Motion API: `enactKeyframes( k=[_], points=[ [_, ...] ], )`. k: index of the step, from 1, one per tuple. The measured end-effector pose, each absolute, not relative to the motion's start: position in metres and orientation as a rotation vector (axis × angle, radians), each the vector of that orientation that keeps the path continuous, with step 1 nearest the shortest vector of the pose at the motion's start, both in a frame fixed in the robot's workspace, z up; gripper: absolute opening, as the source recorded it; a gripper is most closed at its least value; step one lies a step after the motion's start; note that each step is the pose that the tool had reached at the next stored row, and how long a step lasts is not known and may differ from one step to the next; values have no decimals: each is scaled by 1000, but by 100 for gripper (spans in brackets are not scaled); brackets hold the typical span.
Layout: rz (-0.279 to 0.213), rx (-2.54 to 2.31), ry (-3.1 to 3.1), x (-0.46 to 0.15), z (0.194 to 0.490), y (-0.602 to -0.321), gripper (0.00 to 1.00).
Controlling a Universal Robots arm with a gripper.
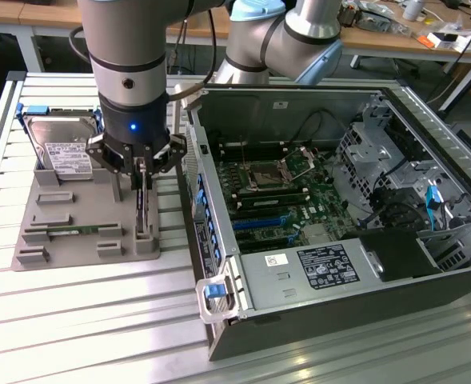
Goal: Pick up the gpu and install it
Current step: 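Pick up the gpu and move the gpu toward the slot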
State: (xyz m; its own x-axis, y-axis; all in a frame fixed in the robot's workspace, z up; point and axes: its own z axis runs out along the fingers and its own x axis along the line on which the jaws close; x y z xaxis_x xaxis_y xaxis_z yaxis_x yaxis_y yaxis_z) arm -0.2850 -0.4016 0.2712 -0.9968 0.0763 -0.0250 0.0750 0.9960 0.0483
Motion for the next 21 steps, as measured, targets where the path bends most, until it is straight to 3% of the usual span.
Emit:
enactKeyframes(
  k=[21],
  points=[
    [74, 118, 3112, -285, 277, -402, 26]
  ],
)
